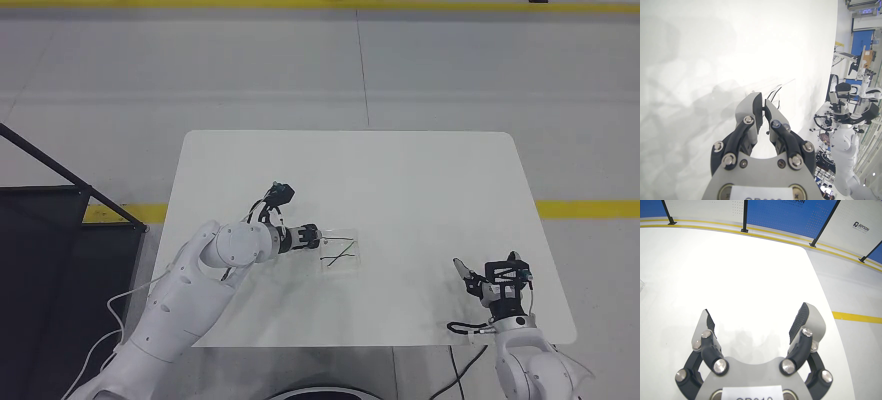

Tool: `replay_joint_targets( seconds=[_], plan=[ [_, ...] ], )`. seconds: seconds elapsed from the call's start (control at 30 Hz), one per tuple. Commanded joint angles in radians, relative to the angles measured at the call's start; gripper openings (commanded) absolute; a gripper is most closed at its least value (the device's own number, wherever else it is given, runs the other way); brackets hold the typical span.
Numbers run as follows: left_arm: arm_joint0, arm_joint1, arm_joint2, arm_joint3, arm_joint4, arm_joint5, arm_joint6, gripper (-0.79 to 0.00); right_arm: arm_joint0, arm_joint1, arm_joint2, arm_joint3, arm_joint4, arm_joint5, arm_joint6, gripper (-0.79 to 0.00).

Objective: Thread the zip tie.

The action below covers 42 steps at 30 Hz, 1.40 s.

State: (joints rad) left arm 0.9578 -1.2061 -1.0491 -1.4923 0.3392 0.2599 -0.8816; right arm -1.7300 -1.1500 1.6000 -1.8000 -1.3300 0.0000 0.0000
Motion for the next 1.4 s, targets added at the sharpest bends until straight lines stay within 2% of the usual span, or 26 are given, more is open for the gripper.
replay_joint_targets(
  seconds=[0.0, 0.1, 0.43, 0.7, 1.03, 1.37],
  plan=[
    [0.002, 0.000, -0.001, -0.002, 0.001, 0.000, 0.000, -0.730, 0.000, 0.000, 0.000, 0.000, 0.000, 0.000, 0.000, 0.000],
    [0.004, 0.001, -0.003, -0.006, 0.000, 0.003, 0.001, -0.785, 0.000, 0.000, 0.000, 0.000, 0.000, 0.000, 0.000, 0.000],
    [0.020, 0.005, -0.021, -0.014, -0.008, -0.005, 0.007, -0.785, 0.000, 0.000, 0.000, 0.000, 0.000, 0.000, 0.000, 0.000],
    [0.056, 0.016, -0.062, -0.045, -0.034, -0.066, 0.007, -0.785, 0.001, 0.000, 0.000, 0.001, 0.001, -0.001, 0.000, 0.000],
    [0.092, 0.027, -0.104, -0.101, -0.061, -0.096, 0.001, -0.785, -0.001, -0.004, 0.003, 0.004, -0.006, -0.020, -0.013, 0.000],
    [0.111, 0.034, -0.138, -0.116, -0.086, -0.129, -0.002, -0.785, -0.002, -0.009, 0.017, 0.003, 0.006, 0.001, -0.020, 0.000]
  ],
)
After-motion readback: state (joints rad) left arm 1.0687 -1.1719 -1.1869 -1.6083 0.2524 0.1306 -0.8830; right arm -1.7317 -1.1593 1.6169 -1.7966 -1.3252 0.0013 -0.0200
